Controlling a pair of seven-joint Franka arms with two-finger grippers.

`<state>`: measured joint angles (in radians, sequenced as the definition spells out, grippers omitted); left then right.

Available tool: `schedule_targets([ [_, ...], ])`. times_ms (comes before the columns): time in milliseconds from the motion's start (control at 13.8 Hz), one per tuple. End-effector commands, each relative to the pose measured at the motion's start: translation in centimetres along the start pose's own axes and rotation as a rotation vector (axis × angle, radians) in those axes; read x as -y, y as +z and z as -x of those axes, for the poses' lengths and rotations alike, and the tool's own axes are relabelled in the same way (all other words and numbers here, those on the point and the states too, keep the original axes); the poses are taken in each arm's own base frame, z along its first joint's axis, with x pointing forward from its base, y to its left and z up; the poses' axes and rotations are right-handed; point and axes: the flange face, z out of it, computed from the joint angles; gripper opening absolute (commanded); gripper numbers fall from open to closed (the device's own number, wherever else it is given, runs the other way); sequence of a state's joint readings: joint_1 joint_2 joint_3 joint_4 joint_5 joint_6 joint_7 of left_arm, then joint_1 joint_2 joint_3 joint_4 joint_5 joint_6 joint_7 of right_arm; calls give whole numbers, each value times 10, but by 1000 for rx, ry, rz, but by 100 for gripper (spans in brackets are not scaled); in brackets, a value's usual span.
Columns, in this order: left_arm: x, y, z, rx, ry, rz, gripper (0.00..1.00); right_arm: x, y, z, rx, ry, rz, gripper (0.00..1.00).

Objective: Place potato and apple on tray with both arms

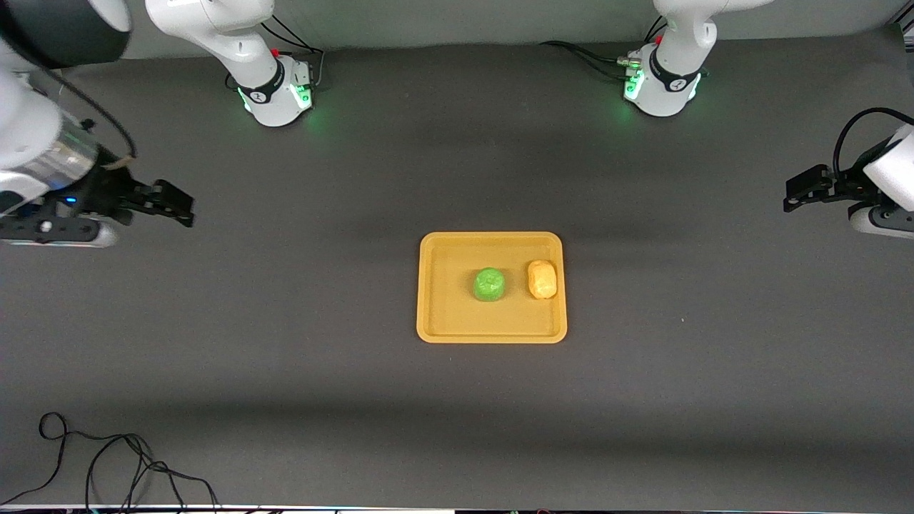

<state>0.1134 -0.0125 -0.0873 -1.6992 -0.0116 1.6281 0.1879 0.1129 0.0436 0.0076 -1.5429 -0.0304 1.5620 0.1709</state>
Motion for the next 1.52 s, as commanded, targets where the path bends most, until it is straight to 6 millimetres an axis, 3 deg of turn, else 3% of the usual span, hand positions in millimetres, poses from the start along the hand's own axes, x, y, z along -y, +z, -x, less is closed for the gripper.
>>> schedule_targets([
  [0,2,0,3,-10,12,-13,100,-42,5,1,-4,-51,-22,100],
  [217,1,0,3,-9,14,-13,100,-73,9,-2,0,-11,-22,100],
  [580,2,4,3,5,12,-10,100,-89,8,-2,6,18,-22,100],
  [797,1,5,2,8,13,-9,100,-80,6,-2,2,0,-21,100],
  [1449,-2,12,-9,-5,17,-10,100,-79,8,3,49,5,-46,100],
])
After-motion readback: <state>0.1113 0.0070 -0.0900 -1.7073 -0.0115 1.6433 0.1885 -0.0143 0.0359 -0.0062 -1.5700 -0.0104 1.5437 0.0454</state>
